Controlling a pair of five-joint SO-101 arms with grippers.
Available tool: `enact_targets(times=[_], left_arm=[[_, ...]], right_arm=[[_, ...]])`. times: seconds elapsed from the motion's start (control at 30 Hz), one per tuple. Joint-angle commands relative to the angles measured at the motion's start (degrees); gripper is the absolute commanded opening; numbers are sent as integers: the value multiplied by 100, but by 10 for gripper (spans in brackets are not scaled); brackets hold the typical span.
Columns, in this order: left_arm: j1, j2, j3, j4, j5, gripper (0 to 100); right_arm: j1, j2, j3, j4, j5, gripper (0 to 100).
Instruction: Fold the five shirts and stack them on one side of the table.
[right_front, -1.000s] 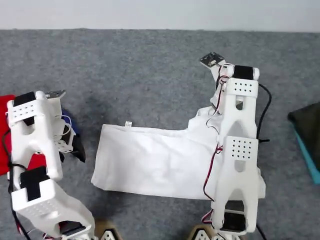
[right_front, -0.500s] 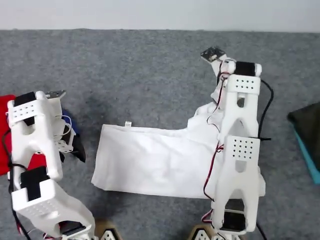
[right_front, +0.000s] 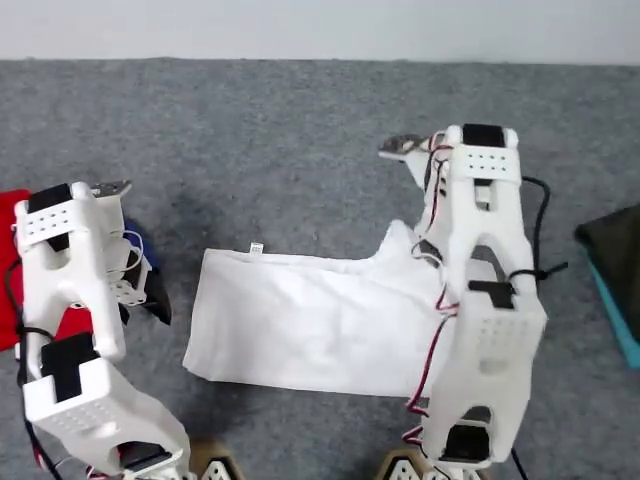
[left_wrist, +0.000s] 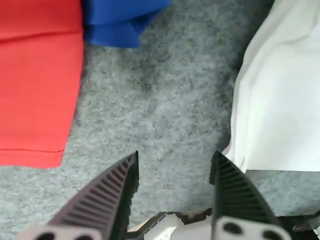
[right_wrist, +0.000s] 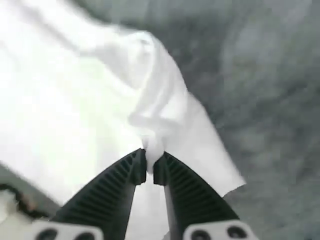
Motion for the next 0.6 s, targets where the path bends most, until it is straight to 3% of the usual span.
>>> enact_targets(times=[0.0,0.3,0.57], left_arm=[[18,-211,-136,202,18,224],[18,-211,-136,202,-255,224],[18,-211,-136,202,-255,224]], right_arm=[[-57,-1138,888,224,97,35],[-207,-3064,3719,207,809,35],[-356,-3776,5345,-743,809,54]])
